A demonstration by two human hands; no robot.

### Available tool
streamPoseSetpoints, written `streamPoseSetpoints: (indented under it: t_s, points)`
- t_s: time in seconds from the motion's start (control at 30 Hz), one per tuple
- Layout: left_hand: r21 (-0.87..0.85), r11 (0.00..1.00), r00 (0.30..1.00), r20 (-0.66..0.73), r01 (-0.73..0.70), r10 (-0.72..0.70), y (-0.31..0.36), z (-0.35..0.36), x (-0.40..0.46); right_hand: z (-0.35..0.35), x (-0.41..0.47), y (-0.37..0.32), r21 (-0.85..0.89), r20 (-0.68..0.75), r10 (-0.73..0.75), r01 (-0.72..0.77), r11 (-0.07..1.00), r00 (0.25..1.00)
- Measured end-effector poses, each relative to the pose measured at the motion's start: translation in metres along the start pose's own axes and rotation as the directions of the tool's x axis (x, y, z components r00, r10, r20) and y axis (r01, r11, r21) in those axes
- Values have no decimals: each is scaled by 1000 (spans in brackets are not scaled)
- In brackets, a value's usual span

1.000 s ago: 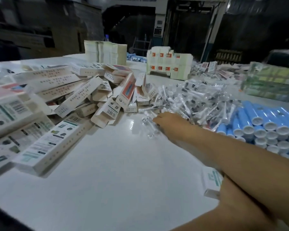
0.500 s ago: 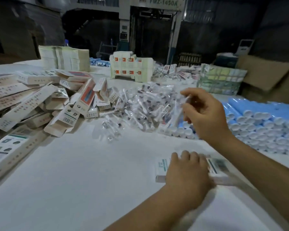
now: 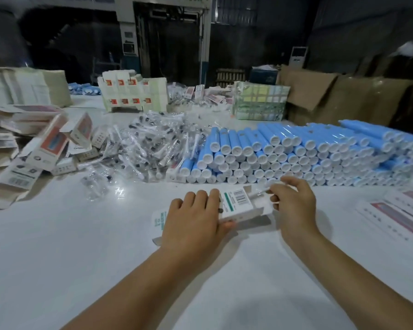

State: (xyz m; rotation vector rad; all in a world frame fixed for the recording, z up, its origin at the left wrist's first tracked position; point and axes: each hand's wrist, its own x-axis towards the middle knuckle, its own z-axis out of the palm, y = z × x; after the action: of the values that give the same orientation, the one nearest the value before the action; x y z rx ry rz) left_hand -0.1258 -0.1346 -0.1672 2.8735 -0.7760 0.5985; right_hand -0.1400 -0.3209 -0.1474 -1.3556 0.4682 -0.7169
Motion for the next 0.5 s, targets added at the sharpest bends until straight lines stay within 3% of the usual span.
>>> streamPoseSetpoints:
  t_s: [0.17, 0.37, 0.43, 0.5]
  points:
    - [51, 999, 1000, 4, 3, -3, 1, 1, 2, 9, -17, 3, -106, 82, -26, 35, 994, 996]
    - [41, 999, 1000, -24, 10, -9, 1, 3, 3, 14, -29, -1, -176, 324, 14, 46, 983, 946]
    - [23, 1000, 999, -26, 21, -21, -2, 3, 5, 11, -26, -4, -127, 283, -9, 47, 991, 959]
    - [15, 999, 999, -25, 48, -48, -5, 2, 7, 5, -23, -7, -76, 145, -78, 90, 993, 986]
